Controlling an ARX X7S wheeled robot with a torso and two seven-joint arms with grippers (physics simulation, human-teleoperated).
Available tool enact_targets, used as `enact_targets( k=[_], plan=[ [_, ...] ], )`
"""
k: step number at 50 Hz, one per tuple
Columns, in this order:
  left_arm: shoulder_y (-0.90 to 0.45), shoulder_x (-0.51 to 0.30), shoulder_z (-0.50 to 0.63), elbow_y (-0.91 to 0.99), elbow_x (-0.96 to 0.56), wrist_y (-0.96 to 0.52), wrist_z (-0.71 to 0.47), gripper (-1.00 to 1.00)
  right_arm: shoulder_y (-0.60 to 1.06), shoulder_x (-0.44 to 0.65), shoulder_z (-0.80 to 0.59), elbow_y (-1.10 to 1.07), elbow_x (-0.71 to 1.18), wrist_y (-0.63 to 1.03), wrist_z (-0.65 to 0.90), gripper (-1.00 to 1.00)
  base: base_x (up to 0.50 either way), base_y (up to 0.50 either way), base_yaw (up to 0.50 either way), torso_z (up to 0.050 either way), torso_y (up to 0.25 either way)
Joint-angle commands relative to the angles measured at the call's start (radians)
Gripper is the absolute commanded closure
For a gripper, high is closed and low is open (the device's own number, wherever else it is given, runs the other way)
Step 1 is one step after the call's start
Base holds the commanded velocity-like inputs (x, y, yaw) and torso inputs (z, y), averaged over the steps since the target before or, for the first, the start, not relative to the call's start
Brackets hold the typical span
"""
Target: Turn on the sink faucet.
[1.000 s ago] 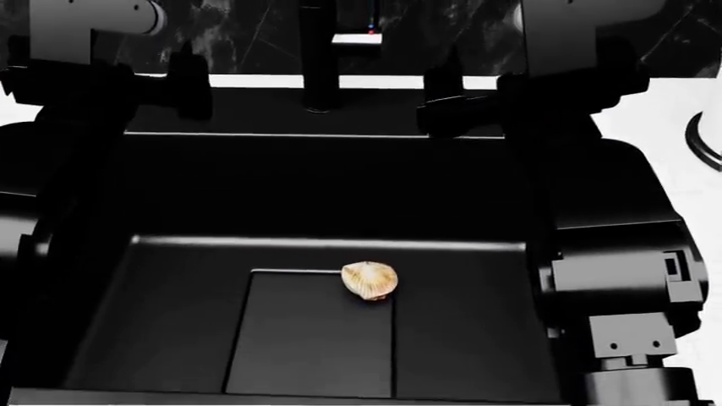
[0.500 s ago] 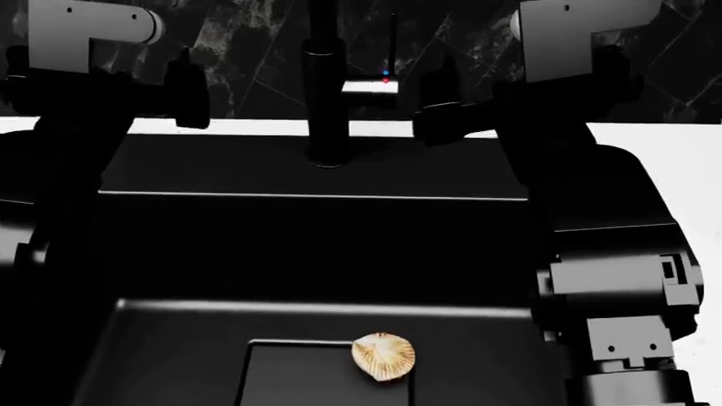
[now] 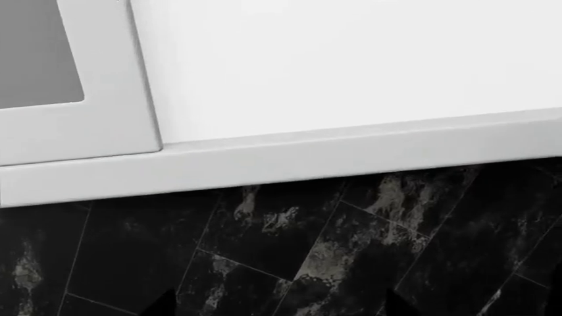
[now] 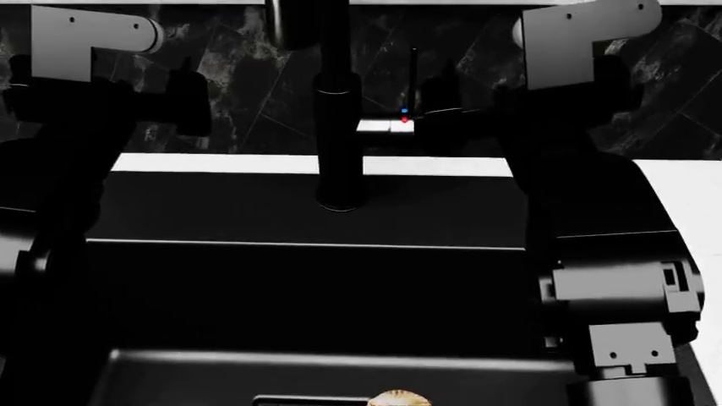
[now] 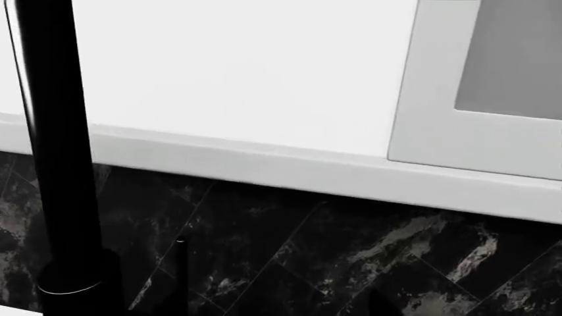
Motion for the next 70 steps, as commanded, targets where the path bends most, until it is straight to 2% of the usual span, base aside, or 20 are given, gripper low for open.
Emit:
enact_targets(
  k=[1,20,32,45,70],
  plan=[
    [0.03,-0.006,0.004,0.073,-0.013,-0.037,-0.003,-1.0,-0.019,0.003,0.008,-0.021,0.018,0.013,0.001,-1.0,0.0,0.0,0.0,0.0,0.0],
    [0.042,-0.009,0.009,0.052,-0.017,-0.02,-0.008,-1.0,-0.047,-0.023,-0.039,-0.092,0.053,0.083,-0.053,-1.0,0.0,0.0,0.0,0.0,0.0],
    [0.059,-0.013,0.004,0.063,-0.029,0.022,0.001,-1.0,0.078,-0.078,-0.047,0.249,0.018,-0.103,-0.086,-1.0,0.0,0.0,0.0,0.0,0.0],
    [0.11,-0.047,0.014,0.186,-0.042,0.004,0.024,-1.0,0.25,-0.154,-0.055,0.687,-0.012,-0.339,-0.13,-1.0,0.0,0.0,0.0,0.0,0.0],
    [0.141,-0.063,0.001,0.242,-0.071,-0.015,0.012,-1.0,0.324,-0.21,0.075,0.702,-0.172,-0.318,-0.146,-1.0,0.0,0.0,0.0,0.002,-0.171]
  ],
)
